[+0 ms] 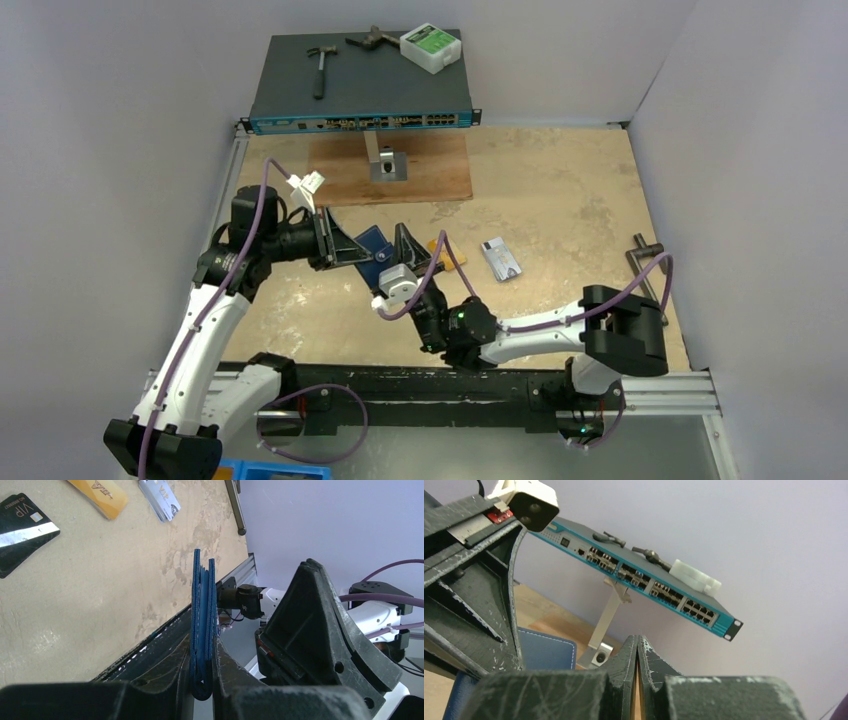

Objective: Put the credit cards into the card holder
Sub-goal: Place the card holder at the center of the board.

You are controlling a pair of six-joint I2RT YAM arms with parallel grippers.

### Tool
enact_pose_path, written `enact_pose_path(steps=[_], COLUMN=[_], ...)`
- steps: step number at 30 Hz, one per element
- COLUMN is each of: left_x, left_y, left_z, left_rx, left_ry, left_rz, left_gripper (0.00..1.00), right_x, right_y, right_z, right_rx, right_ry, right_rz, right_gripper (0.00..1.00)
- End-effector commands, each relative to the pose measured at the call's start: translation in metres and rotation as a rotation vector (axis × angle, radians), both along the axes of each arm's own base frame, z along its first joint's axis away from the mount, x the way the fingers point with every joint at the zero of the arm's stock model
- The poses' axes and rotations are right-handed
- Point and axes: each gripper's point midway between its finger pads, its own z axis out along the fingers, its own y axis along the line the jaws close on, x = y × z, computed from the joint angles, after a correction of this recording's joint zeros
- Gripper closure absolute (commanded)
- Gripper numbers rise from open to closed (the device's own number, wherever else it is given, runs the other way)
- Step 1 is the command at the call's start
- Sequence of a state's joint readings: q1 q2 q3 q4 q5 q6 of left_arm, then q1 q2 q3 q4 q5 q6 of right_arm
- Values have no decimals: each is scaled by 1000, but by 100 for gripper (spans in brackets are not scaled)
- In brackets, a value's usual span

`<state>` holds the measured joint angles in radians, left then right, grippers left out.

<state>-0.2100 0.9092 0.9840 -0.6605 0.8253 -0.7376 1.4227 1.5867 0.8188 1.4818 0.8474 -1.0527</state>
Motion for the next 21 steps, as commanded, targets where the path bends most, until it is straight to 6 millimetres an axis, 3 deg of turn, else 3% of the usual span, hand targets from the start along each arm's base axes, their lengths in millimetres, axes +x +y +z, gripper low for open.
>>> enact_pose_path(steps=[1, 3, 4, 6, 7, 9, 13, 18, 21], left_x=[-2, -3, -3, -2, -2, -2, -2, -3, -3], left_y=[-1, -1, -1, 0, 0, 1, 1, 1, 1], left_z=[12, 14, 15, 16, 16, 18, 17, 18, 19], left_rx=[-11, -12, -12, -9, -7, -5, -1, -4, -4], left_ry=[-50, -55, -59, -67, -70, -78, -82, -79, -84], left_rz=[-15, -16, -16, -14, -12, -8, -5, -7, -9], left_gripper=[100, 100, 100, 100, 100, 100, 100, 100, 100], right_x=[0, -8, -16, -28, -32, -39, -47, -51, -54], right_y=[-24, -18, -12, -9, -9, -8, 1, 13, 18], right_z=[16, 8, 6, 0, -1, -4, -5, -4, -15], right_rx=[272, 208, 151, 83, 60, 23, -23, -72, -136], right_ry=[69, 74, 55, 40, 37, 57, 103, 91, 102], right_rz=[-8, 49, 105, 179, 212, 277, 357, 383, 400], right_gripper=[100, 100, 91, 58, 48, 38, 33, 35, 36])
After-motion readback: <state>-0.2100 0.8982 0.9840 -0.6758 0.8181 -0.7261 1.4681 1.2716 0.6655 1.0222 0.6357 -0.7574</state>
